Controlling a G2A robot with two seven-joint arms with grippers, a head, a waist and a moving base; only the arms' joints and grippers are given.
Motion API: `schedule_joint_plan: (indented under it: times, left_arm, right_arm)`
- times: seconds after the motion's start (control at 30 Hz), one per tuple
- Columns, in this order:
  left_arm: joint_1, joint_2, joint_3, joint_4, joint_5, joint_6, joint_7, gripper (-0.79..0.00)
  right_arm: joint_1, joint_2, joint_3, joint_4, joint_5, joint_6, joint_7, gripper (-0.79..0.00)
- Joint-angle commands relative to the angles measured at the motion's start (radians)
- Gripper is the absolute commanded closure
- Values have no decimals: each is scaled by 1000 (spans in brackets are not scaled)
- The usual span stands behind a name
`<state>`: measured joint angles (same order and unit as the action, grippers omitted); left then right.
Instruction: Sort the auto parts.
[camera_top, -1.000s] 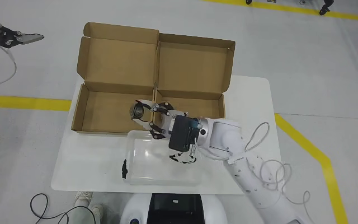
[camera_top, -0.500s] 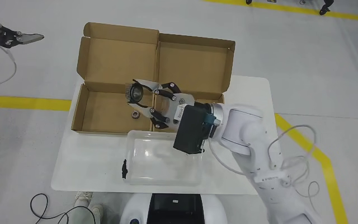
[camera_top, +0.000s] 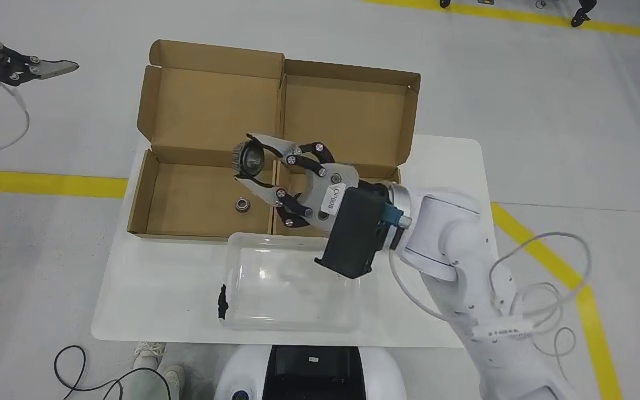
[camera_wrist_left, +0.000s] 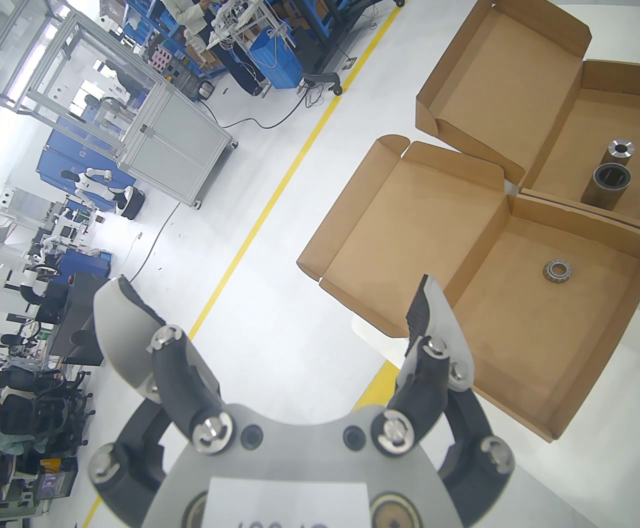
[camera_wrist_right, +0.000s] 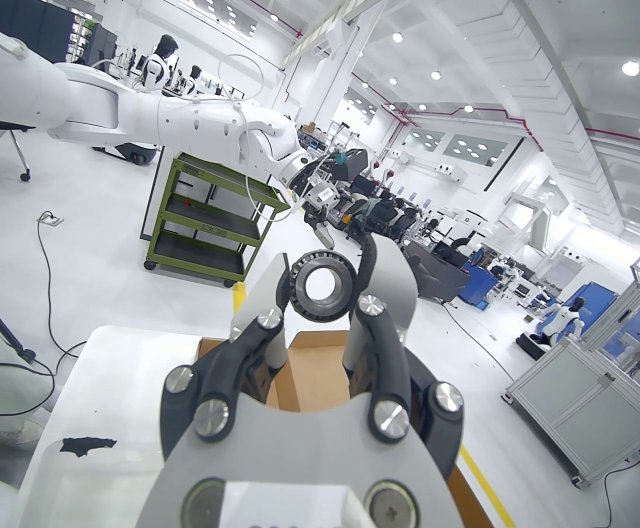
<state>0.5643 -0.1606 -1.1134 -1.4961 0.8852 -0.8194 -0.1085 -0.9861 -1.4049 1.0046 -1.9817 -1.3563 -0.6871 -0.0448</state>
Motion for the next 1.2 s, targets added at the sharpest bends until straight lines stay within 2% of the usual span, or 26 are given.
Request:
schedule_joint_plan:
  times: [0.0, 0.3, 0.83, 1.17]
  left_arm:
    - [0, 0, 0, 0, 0, 0, 0, -785]
    - [0, 0, 0, 0, 0, 0, 0, -785]
    - [0, 0, 0, 0, 0, 0, 0, -785]
    - [0, 0, 0, 0, 0, 0, 0, -785]
  right_arm:
    - [-5, 1, -1, 0, -5, 0, -4, 0]
    - [-43, 7, -10, 29, -32, 24, 0, 0]
    - [-119, 12, -61, 276, -77, 79, -45, 0]
    - [-22, -24, -180, 498, -46, 126, 19, 0]
